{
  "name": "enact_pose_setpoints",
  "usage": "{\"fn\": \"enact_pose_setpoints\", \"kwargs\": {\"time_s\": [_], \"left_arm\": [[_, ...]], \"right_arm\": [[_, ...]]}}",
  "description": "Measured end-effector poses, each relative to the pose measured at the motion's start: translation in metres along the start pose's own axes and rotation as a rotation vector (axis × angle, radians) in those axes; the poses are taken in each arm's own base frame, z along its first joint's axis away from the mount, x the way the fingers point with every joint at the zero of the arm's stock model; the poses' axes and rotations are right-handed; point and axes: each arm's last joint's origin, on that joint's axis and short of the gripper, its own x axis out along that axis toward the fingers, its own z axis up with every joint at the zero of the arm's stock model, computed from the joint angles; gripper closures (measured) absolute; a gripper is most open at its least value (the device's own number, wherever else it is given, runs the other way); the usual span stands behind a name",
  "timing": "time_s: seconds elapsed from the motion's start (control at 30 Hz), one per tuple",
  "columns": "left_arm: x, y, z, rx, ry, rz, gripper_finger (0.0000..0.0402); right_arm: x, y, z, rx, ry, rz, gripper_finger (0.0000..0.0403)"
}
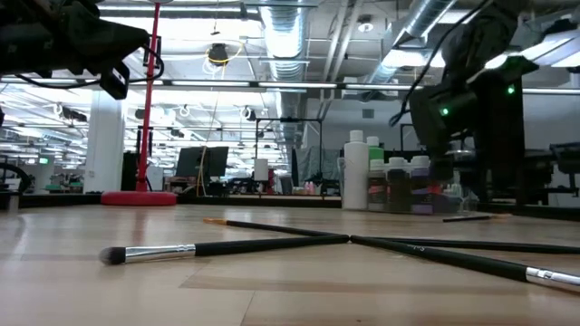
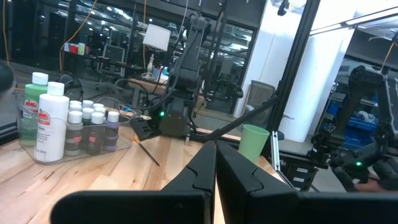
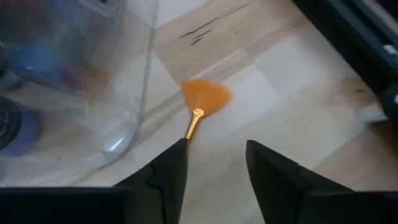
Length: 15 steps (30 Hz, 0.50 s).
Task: Pick & Place Paint Supplies
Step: Put the yellow paint brush into the green cup
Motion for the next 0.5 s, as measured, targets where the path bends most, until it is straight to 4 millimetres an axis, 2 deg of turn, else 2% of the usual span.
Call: {"fn": "enact_pose_setpoints", "kwargs": {"time_s": [0.13,0.5], "left_arm": [[0.000,0.000,0.000,0.000,-0.001,-0.001,0.0400],[0.000,0.000,0.000,-0.001,-0.003,-0.001,0.0400]], "right_arm": [[0.004,-0.001,-0.002,-0.001,-0.006,0.021,0.0279],[-0.001,0.001,-0.014,-0.094,0.053,0.103,0.0377]]}}
